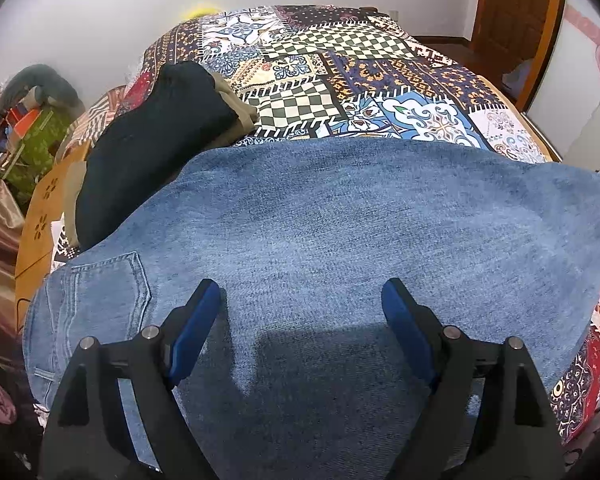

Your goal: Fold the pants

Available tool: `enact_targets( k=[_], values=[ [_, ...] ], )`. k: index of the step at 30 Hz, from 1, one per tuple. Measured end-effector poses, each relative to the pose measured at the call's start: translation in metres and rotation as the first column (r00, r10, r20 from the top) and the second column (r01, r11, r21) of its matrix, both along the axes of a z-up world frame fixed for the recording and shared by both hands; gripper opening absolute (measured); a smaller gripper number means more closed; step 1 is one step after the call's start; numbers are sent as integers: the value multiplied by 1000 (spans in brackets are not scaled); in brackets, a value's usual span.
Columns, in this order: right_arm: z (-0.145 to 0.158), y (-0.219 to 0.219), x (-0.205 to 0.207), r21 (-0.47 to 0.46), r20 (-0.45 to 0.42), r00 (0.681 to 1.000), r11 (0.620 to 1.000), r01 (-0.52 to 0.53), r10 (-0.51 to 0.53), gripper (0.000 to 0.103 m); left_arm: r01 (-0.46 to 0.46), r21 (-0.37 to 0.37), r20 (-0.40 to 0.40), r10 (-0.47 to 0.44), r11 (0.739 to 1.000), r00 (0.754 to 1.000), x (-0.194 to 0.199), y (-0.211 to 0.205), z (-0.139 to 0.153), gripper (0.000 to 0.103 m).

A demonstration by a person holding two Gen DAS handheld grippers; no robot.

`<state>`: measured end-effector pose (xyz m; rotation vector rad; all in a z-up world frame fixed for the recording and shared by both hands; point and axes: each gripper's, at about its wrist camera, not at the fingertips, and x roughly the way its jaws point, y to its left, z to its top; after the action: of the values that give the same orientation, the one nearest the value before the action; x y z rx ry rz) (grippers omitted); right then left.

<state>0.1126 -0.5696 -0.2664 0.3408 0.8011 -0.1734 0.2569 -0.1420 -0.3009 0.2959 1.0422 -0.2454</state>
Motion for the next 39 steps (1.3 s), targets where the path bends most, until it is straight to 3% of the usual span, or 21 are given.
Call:
enact_targets(
  k=[3, 6, 7, 9, 13, 18, 22, 26, 36, 39],
  values=[
    [-25, -2, 13, -15, -95, 995, 1000, 4, -5, 8, 1, -4, -2, -1, 1000, 1000, -2, 1, 1, 83],
    [-62, -1, 24, -8, -287, 958, 1000, 0, -2, 8, 19, -8, -6, -19, 1000, 1000, -6, 1, 7, 83],
    [-62, 3, 23, -19, -300, 954, 1000, -5, -1, 8, 33, -14, 3, -33, 999, 999, -8, 0, 12, 83],
    [-48, 10, 21, -30, -276, 961, 999, -23, 14, 12, 54, -21, 21, -54, 998, 998, -9, -4, 19, 83],
    [-8, 28, 19, 29, -152, 986, 998, -58, 62, 45, 100, -70, 39, -98, 992, 994, -4, -23, 32, 83],
    [5, 85, 39, 123, -61, 966, 962, -243, 252, 49, 163, -100, 25, -162, 981, 987, -5, -55, 24, 83],
    [-23, 133, 48, 164, -124, 920, 922, -352, 373, 52, 191, -103, -56, -197, 976, 979, -15, -70, -3, 83],
    [-33, 158, 30, 71, -156, 901, 914, -399, 405, 57, 177, -150, -52, -187, 973, 981, -27, -61, -2, 83],
    [-26, 153, -3, 145, -219, 885, 911, -386, 410, 57, 193, -190, -34, -203, 963, 979, -52, -32, 14, 83],
    [-14, 154, 5, 156, -219, 887, 912, -379, 406, 57, 160, -163, 38, -156, 974, 987, -53, -6, 35, 83]
  ],
)
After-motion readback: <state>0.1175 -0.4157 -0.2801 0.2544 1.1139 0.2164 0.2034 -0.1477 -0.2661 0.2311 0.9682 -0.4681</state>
